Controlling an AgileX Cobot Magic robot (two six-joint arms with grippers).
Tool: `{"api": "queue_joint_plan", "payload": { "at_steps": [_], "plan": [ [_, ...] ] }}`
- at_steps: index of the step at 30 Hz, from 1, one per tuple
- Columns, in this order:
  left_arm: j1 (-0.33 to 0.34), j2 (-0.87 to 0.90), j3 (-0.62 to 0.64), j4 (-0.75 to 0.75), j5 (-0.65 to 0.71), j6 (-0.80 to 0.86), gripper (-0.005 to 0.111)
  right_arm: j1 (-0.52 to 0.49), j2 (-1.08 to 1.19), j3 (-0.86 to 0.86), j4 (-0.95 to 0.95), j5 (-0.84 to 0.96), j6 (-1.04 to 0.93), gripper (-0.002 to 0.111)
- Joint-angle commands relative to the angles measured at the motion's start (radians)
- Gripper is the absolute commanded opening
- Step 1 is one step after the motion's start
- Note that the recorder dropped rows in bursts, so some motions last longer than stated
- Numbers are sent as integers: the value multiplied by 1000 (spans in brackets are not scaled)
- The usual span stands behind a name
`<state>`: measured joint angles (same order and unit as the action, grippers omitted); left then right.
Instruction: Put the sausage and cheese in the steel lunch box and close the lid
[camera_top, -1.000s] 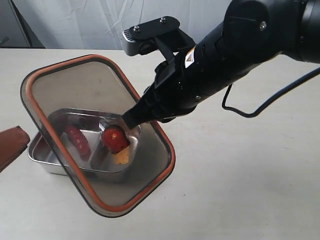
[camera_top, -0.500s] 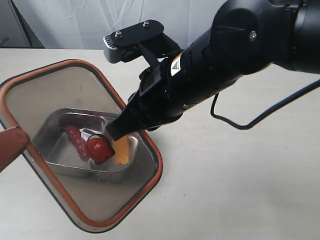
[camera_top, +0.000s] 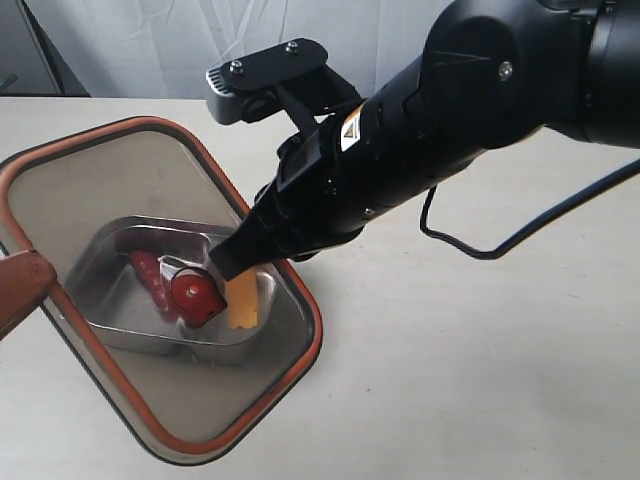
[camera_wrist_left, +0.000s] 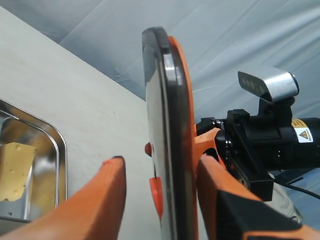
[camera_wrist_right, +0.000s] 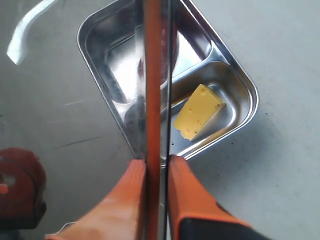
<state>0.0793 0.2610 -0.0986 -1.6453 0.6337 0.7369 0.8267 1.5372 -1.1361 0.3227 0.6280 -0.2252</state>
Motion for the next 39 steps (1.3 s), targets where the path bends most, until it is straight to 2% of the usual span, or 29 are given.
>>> {"api": "queue_joint_plan", "payload": {
  "at_steps": [1, 12, 18, 25, 33, 39],
  "plan": [
    [-2, 7, -6, 6, 31, 6, 44, 2, -12, 4, 9, -25, -7, 0],
    [-2, 7, -6, 6, 1, 6, 44, 2, -12, 4, 9, -36, -7, 0],
    [-2, 74, -8, 10, 33, 12, 44, 2, -12, 4, 9, -36, -7, 0],
    [-2, 131, -8, -97, 39, 142, 44, 2, -12, 4, 13, -36, -5, 0],
    [-2, 215, -8, -99, 70, 186, 41, 2, -10, 4, 26, -43, -2, 0],
    [-2, 268, -11, -99, 115, 244, 10, 2, -10, 4, 31, -43, -2, 0]
  ]
}}
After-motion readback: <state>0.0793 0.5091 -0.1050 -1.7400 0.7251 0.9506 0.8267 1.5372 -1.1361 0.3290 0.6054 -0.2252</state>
